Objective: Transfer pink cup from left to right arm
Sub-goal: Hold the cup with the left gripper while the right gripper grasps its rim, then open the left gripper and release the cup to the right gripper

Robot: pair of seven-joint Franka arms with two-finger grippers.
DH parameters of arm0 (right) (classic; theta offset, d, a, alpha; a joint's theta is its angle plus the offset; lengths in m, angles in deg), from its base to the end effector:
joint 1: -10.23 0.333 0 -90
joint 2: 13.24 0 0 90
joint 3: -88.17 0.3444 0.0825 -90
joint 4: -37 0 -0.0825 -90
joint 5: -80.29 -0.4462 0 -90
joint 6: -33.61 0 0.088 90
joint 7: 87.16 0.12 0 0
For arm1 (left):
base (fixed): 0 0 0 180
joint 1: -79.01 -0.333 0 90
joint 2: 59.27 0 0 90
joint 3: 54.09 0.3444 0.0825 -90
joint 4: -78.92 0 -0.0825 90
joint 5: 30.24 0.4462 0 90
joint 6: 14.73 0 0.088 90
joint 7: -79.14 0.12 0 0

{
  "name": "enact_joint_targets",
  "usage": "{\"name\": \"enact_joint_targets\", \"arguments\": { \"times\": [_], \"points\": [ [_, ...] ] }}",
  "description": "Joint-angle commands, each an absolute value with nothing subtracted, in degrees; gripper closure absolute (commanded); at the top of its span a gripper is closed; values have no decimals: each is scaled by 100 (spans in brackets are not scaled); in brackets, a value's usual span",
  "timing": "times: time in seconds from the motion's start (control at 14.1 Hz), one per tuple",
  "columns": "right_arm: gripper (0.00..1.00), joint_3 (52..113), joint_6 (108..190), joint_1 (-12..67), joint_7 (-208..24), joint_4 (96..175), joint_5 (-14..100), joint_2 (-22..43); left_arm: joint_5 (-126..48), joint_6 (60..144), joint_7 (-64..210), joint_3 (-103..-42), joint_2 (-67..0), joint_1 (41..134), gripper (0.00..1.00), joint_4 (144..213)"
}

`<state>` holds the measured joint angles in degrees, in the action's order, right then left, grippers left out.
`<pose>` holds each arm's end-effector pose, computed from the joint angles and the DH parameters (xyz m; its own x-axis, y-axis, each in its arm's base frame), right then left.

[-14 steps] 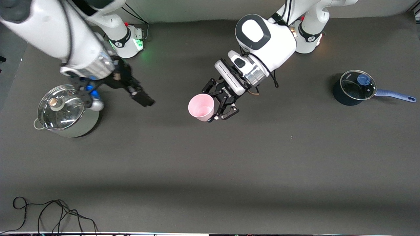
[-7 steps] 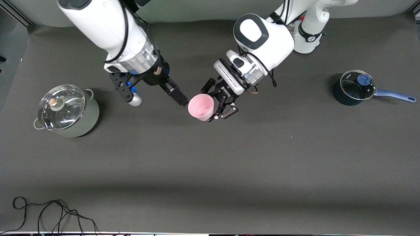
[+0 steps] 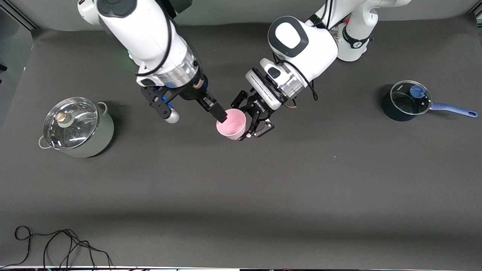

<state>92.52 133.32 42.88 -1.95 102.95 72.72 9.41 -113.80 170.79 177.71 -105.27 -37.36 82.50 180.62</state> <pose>0.6080 0.4594 0.6136 0.6571 -0.7399 -0.1440 -0.7513 -0.6275 -0.2042 0.5401 -0.4762 0.4527 0.2669 -0.3424 0.9009 -0.8100 -0.5861 0.0172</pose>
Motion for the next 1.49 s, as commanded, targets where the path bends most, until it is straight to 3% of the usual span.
{"name": "enact_joint_targets", "arguments": {
  "times": [0.0, 0.21, 0.28, 0.36, 0.43, 0.5, 0.85, 1.0, 1.21, 1.28, 1.35, 1.42],
  "points": [
    [0, 9203, 13345, 4398, -67, 10072, 7396, 1137, -11488, 17265, 17775, -10498, -3677, 8367, 70, 17929],
    [1, 9203, 13345, 4398, -67, 10072, 7422, 1198, -11488, 17265, 17775, -10498, -3677, 8367, 69, 17929],
    [9, 9203, 13345, 4398, -67, 10072, 7422, 1207, -11488, 17265, 17775, -10498, -3677, 8367, 69, 17929],
    [32, 9203, 13345, 4398, -67, 10064, 7422, 1224, -11488, 17265, 17775, -10498, -3677, 8367, 69, 17929],
    [77, 9203, 13354, 4406, -67, 10064, 7413, 1233, -11488, 17265, 17775, -10498, -3677, 8367, 69, 17929],
    [100, 9203, 13345, 4398, -67, 10064, 7422, 1233, -11488, 17265, 17775, -10498, -3677, 8367, 69, 17929],
    [100, 9203, 13371, 4398, -76, 10064, 7422, 1233, -11523, 17265, 17766, -10506, -3668, 8367, 68, 17929],
    [100, 9203, 13371, 4398, -76, 10064, 7422, 1233, -11523, 17265, 17766, -10506, -3677, 8358, 61, 17929],
    [100, 9203, 13371, 4398, -76, 10072, 7422, 1242, -11558, 17265, 17687, -10506, -3668, 8358, 59, 17929],
    [100, 9203, 13371, 4398, -76, 10072, 7422, 1233, -11567, 17265, 17661, -10506, -3677, 8358, 39, 17929],
    [100, 9203, 13371, 4398, -85, 10072, 7422, 1233, -11558, 17274, 17443, -10498, -3677, 8358, 9, 17929],
    [100, 9195, 13371, 4398, -94, 10072, 7422, 1233, -11549, 17343, 17136, -10498, -3677, 8367, 0, 17929]
  ]
}}
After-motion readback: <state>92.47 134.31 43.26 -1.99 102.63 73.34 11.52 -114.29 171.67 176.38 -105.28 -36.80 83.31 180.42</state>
